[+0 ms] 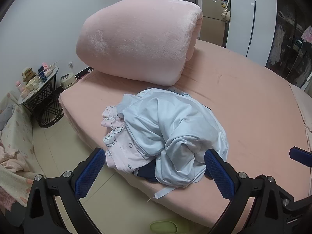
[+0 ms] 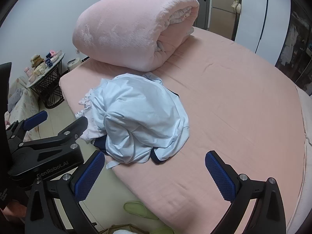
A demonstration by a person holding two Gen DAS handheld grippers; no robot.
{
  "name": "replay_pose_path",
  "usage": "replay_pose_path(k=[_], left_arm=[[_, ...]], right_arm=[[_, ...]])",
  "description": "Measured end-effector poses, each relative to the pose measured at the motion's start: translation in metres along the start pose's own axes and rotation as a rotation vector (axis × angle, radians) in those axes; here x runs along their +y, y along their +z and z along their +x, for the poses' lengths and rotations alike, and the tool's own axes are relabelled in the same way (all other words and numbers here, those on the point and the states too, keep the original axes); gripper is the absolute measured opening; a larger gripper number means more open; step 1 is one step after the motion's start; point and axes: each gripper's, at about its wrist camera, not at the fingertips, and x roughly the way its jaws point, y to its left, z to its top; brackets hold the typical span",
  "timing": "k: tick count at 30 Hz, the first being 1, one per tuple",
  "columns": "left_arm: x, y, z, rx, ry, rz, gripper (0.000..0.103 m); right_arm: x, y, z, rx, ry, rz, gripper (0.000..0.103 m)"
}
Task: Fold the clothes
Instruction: 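Move both grippers toward the light-blue shirt pile on the bed, then grasp the light-blue shirt edge with the left gripper while the right gripper grasps beside it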
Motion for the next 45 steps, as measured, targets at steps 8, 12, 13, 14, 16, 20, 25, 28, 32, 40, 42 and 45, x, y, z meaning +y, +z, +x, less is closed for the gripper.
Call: replay_pose_path(k=[8,12,13,14,16,20,25,28,32,40,42,45], left_arm=[[-0.001,-0.005,0.016,0.059,0.010,0.007,0.103],[-0.002,-0.006,0.022,0.070,0.015,0.016,0.103],[-0.003,-0.006,0.025,0.075,0.015,0.017,0.103],[-0.003,-0.007,0.028,0.084,0.014,0.019,0.103],[-0.004,-0.010,0.035,0.101,0.010,0.025,0.103],[-0.005,-0.014,0.048,0.131,0.007,0.039,0.103],[-0.006,-0.018,0.061,0.163,-0.006,0.043,0.103],[-0.007,-0.019,0.068,0.171,-0.004,0.051,0.103],[-0.010,-0.021,0.078,0.177,-0.005,0.065,0.103],[-0.008,-0.018,0.100,0.171,0.013,0.087,0.103],[-0.005,-0.017,0.108,0.174,0.019,0.086,0.103],[-0.001,-0.017,0.116,0.172,0.022,0.077,0.103]], right_arm=[[-0.001,0.001,0.014,0.026,-0.012,0.003,0.103],[-0.002,0.002,0.021,0.034,-0.014,0.002,0.103],[-0.003,0.002,0.023,0.033,-0.014,0.002,0.103],[-0.003,0.002,0.025,0.034,-0.012,0.002,0.103],[-0.004,0.002,0.030,0.040,-0.003,0.004,0.103],[-0.005,-0.001,0.046,0.065,0.002,-0.010,0.103],[-0.010,-0.005,0.062,0.088,0.035,0.008,0.103],[-0.010,-0.007,0.070,0.096,0.038,-0.003,0.103],[-0.013,-0.006,0.081,0.092,0.044,-0.018,0.103],[-0.020,-0.007,0.111,0.110,0.105,0.023,0.103],[-0.015,-0.007,0.116,0.090,0.072,-0.027,0.103],[-0.008,-0.006,0.127,0.074,0.022,-0.109,0.103]])
